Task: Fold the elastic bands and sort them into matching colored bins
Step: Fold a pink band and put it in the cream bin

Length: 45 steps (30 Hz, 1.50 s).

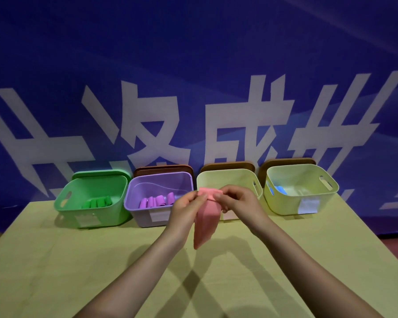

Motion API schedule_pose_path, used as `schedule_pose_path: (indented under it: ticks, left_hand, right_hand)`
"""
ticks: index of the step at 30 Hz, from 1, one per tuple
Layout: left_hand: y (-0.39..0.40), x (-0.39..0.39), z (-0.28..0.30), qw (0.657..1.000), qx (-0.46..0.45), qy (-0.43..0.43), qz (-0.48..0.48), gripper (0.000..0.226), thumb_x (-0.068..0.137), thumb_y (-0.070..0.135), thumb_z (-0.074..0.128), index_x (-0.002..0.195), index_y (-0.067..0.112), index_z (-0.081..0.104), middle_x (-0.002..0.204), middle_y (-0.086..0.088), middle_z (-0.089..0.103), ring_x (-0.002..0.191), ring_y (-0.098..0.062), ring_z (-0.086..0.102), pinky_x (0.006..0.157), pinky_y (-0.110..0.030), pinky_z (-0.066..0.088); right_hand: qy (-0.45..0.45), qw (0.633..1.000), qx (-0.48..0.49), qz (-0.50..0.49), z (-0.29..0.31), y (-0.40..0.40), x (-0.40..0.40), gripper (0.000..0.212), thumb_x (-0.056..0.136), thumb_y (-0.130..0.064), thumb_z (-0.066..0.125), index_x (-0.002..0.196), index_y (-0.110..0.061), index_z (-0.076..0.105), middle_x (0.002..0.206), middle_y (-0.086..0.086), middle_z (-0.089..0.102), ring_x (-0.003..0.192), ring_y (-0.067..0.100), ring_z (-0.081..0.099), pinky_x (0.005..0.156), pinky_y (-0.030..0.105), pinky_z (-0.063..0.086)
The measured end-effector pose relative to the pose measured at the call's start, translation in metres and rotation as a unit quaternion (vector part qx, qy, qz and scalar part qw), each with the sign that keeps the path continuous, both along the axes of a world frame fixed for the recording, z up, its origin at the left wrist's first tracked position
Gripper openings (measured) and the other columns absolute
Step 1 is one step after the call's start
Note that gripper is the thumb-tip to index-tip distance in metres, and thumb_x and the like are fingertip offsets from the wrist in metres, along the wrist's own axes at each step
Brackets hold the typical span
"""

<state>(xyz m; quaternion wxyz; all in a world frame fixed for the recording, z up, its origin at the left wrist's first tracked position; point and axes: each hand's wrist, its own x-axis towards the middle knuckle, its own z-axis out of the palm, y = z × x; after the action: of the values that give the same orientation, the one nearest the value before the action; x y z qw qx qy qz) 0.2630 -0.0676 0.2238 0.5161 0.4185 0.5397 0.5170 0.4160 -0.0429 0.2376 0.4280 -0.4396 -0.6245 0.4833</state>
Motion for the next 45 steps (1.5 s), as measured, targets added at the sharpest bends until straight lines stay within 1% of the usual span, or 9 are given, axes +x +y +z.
schedule_pose_path:
  ticks: [4,10,15,19,25,33,37,42,45]
  left_hand:
    - [-0.002,-0.007,0.008,1.000,0.002,-0.008,-0.010,0.024,0.089,0.040,0.063,0.097,0.020,0.073,0.101,-0.014,0.071,0.103,-0.035,0.064,0.093,-0.051,0.049]
    - [-0.005,-0.005,0.010,0.994,0.075,0.080,0.018,0.015,0.093,0.026,0.057,0.082,0.020,0.066,0.072,0.003,0.065,0.072,-0.010,0.058,0.067,-0.031,0.047]
    - [-0.004,0.002,0.009,0.981,0.153,0.120,0.027,0.017,0.095,0.017,0.057,0.084,0.009,0.066,0.073,-0.005,0.066,0.067,-0.006,0.058,0.059,-0.018,0.044]
    - [-0.004,0.005,0.005,0.985,0.131,0.107,0.017,0.018,0.094,0.020,0.058,0.084,0.009,0.068,0.073,-0.008,0.065,0.070,-0.009,0.058,0.064,-0.029,0.046]
    - [-0.006,0.009,0.007,0.998,-0.016,-0.064,0.019,0.043,0.093,0.049,0.046,0.099,0.014,0.070,0.094,-0.011,0.074,0.089,-0.023,0.070,0.081,-0.038,0.054]
    - [-0.005,0.016,0.005,0.999,-0.040,-0.015,-0.005,0.035,0.094,0.049,0.047,0.095,0.022,0.069,0.090,-0.013,0.073,0.086,-0.033,0.069,0.081,-0.045,0.055]
    - [-0.003,0.023,0.002,1.000,-0.020,0.009,0.003,0.021,0.096,0.036,0.051,0.089,0.025,0.068,0.085,-0.001,0.067,0.079,-0.014,0.059,0.067,-0.021,0.045]
    - [0.006,0.017,0.003,0.997,-0.057,-0.054,-0.008,0.023,0.095,0.029,0.054,0.098,0.016,0.072,0.099,-0.009,0.071,0.093,-0.020,0.065,0.081,-0.030,0.048]
    - [0.009,0.012,0.007,0.992,-0.075,-0.101,-0.021,0.030,0.098,0.022,0.044,0.092,0.008,0.070,0.083,-0.009,0.069,0.075,-0.016,0.062,0.068,-0.026,0.046]
  right_hand:
    - [-0.016,0.999,0.013,0.031,0.001,0.003,-0.004,0.011,0.090,-0.010,0.063,0.083,-0.007,0.072,0.063,0.000,0.063,0.059,0.008,0.055,0.059,0.019,0.046]
    - [-0.001,0.999,0.013,0.052,0.003,0.000,-0.006,0.013,0.091,-0.007,0.062,0.087,0.002,0.069,0.064,0.001,0.061,0.058,0.009,0.056,0.060,0.019,0.046]
    - [0.015,0.999,0.019,0.021,0.000,-0.005,-0.006,0.013,0.086,-0.013,0.068,0.080,-0.002,0.067,0.064,0.004,0.060,0.061,0.013,0.054,0.061,0.026,0.045]
    - [-0.011,0.999,0.048,-0.009,-0.005,-0.006,-0.004,0.016,0.087,-0.011,0.067,0.072,-0.007,0.063,0.059,0.005,0.057,0.058,0.015,0.051,0.057,0.031,0.041]
    - [-0.028,0.998,0.046,-0.044,-0.006,-0.002,-0.005,0.019,0.084,-0.012,0.070,0.067,-0.012,0.063,0.057,0.005,0.051,0.056,0.017,0.048,0.055,0.031,0.039]
    - [0.029,0.997,0.008,-0.067,-0.008,0.001,-0.002,0.016,0.087,-0.011,0.067,0.074,-0.002,0.064,0.057,0.005,0.053,0.052,0.011,0.048,0.054,0.025,0.040]
    - [-0.007,0.995,0.067,-0.074,-0.014,0.006,0.001,0.010,0.086,-0.011,0.069,0.075,-0.011,0.068,0.062,0.002,0.058,0.060,0.012,0.050,0.060,0.028,0.041]
    - [-0.122,0.963,0.235,-0.041,-0.014,0.012,0.007,0.007,0.087,-0.018,0.068,0.090,-0.015,0.073,0.075,-0.007,0.064,0.069,0.008,0.055,0.061,0.019,0.041]
    - [-0.213,0.918,0.335,0.001,-0.009,0.020,0.013,0.026,0.089,-0.032,0.057,0.099,-0.014,0.074,0.078,-0.004,0.063,0.072,0.007,0.054,0.062,0.018,0.042]
